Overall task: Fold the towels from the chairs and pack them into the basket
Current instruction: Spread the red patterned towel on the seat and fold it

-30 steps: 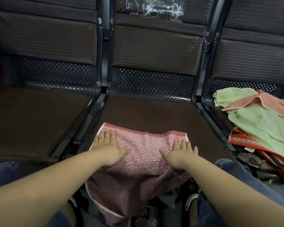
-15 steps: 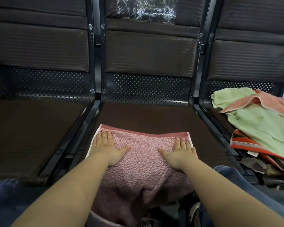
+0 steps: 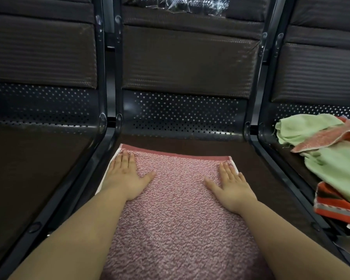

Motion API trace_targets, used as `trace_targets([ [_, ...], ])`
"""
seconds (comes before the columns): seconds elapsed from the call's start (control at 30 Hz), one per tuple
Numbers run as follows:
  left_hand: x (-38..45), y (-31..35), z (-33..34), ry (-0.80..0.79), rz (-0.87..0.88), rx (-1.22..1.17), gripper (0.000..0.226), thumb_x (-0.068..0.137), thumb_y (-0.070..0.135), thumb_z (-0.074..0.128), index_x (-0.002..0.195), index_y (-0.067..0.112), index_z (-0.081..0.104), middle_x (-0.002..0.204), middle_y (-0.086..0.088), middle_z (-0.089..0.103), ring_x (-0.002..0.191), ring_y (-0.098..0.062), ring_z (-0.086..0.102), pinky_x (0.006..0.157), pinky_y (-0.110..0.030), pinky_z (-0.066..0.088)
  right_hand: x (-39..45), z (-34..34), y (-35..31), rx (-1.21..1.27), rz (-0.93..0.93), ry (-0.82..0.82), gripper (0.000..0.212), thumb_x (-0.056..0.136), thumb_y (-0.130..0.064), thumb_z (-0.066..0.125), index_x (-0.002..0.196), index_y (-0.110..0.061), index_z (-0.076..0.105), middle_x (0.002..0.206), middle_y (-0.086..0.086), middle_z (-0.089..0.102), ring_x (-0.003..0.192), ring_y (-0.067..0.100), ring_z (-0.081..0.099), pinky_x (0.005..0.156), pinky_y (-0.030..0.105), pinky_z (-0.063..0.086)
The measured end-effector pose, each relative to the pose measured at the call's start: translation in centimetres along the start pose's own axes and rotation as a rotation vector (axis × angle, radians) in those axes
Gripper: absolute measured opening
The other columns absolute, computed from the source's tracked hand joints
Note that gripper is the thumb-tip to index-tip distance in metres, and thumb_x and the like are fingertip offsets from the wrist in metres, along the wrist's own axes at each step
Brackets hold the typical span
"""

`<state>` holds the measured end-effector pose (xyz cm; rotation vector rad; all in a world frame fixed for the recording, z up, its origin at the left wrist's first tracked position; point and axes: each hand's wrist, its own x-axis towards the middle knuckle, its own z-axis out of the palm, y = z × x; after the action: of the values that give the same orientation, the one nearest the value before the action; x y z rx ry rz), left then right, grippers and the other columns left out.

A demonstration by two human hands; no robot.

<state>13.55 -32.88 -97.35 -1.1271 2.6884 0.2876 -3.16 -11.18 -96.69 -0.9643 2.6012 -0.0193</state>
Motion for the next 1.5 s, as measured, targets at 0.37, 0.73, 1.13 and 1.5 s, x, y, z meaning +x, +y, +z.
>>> trace_targets([
  [0.37,7.1,1.1,-0.1,0.126,-0.04,-0.016,0.097,0.086,0.076,0.018,0.153,0.008,-0.003,0.16,-0.013,-0.006,0.148,-0.025,-0.004,0.119,-0.037,-0.001,8.5,-1.2,0.7,0.046,-0.067,0.195,0.077,0.093,-0.064,0.023,0.153,-0.017,0.013,0.16,-0.001,0.007,0.147,0.014,0.005,0.12,0.035,0.003],
  [0.73,2.9,-0.1,-1.5,0.239,0.121,-0.068,0.052,0.097,0.05,0.038,0.138,0.018,0.044,0.133,-0.008,0.046,0.123,-0.023,0.046,0.101,-0.037,0.04,3.8,-2.5,-0.4,-0.08,-0.06,0.226,0.054,0.097,-0.051,0.032,0.138,-0.019,0.048,0.14,0.007,0.044,0.128,0.026,0.04,0.1,0.039,0.04],
  [1.13,-10.6,0.3,-5.1,-0.263,0.099,0.211,0.068,0.089,0.059,0.049,0.141,0.015,0.042,0.147,-0.015,0.035,0.133,-0.03,0.036,0.108,-0.034,0.034,-9.1,-5.0,-1.0,-0.173,0.064,-0.248,0.083,0.083,-0.056,0.051,0.148,-0.012,0.027,0.155,0.014,0.019,0.14,0.033,0.024,0.113,0.038,0.03],
  [1.5,-16.3,-3.6,-4.0,-0.134,-0.215,-0.07,0.051,0.086,0.049,0.061,0.111,0.004,0.061,0.113,-0.01,0.062,0.102,-0.025,0.059,0.075,-0.026,0.041,-14.8,-4.8,1.7,0.226,0.298,-0.199,0.053,0.091,-0.03,0.062,0.128,0.007,0.052,0.129,0.018,0.055,0.117,0.03,0.055,0.089,0.032,0.044],
])
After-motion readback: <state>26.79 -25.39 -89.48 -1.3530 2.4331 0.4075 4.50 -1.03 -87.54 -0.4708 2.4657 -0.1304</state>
